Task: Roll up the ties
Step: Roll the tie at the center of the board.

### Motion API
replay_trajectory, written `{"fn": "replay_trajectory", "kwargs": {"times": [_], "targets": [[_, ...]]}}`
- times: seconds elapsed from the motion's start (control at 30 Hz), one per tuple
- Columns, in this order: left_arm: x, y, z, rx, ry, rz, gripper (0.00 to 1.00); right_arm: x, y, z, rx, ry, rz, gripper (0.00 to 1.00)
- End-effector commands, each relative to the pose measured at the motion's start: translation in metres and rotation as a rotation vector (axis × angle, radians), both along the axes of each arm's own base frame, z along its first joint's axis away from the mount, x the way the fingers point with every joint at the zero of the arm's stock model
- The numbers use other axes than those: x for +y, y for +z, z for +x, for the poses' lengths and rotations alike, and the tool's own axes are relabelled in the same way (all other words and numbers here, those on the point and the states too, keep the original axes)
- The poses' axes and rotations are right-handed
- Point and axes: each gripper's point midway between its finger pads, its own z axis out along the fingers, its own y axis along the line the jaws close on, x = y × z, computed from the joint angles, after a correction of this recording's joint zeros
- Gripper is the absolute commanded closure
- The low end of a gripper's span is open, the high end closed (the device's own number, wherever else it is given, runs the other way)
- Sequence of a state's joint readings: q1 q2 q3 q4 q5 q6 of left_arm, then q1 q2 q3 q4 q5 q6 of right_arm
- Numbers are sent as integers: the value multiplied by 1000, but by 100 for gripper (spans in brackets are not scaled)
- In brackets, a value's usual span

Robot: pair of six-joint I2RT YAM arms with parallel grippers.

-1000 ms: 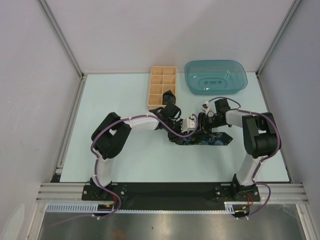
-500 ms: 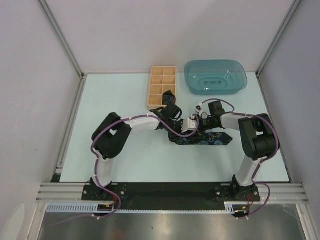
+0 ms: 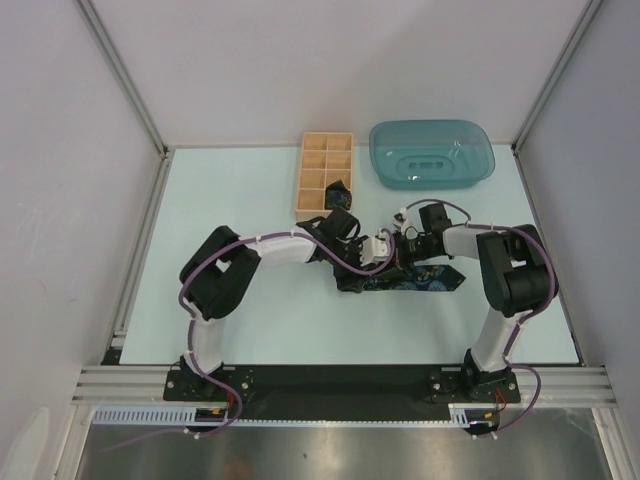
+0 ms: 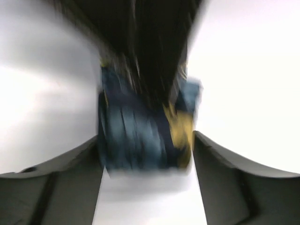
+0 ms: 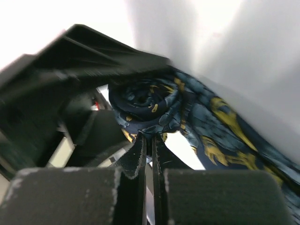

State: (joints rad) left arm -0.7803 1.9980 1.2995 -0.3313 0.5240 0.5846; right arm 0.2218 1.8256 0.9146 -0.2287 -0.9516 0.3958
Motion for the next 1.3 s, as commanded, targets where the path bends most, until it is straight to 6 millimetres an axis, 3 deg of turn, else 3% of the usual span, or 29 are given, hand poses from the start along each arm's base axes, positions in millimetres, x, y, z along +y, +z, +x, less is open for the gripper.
{"fn": "replay_trajectory", "kwargs": {"times": [0.0, 0.13, 0.17, 0.33, 0.5, 0.73, 0.83, 0.93, 1.17, 1.27], "targets": [[12, 24, -4, 40, 60, -81, 20, -35, -42, -4, 7, -5, -193, 100], [0, 46, -4, 10, 42, -207, 11, -54, -55, -2, 15, -25, -281, 100], [0, 46, -6, 13, 38, -217, 6, -58, -59, -1, 15, -32, -307, 100], [-11, 40, 0, 11, 44, -255, 1, -62, -70, 2, 36, -16, -356, 100], [-21, 45, -1, -9, -5, -312, 1, -55, -76, 9, 35, 6, -376, 100], [-32, 33, -7, -58, -77, -308, 2, -31, -77, 8, 40, 61, -351, 100], [-33, 24, -5, -69, -89, -275, 11, -20, -76, 5, 42, 86, -329, 100], [-33, 19, -6, -67, -104, -263, 26, -7, -72, 2, 41, 107, -300, 100], [-35, 11, -10, -54, -90, -241, 46, 23, -65, -1, 30, 145, -234, 100], [-26, -1, -13, -41, -84, -178, 58, 28, -58, 0, 21, 151, -212, 100]]}}
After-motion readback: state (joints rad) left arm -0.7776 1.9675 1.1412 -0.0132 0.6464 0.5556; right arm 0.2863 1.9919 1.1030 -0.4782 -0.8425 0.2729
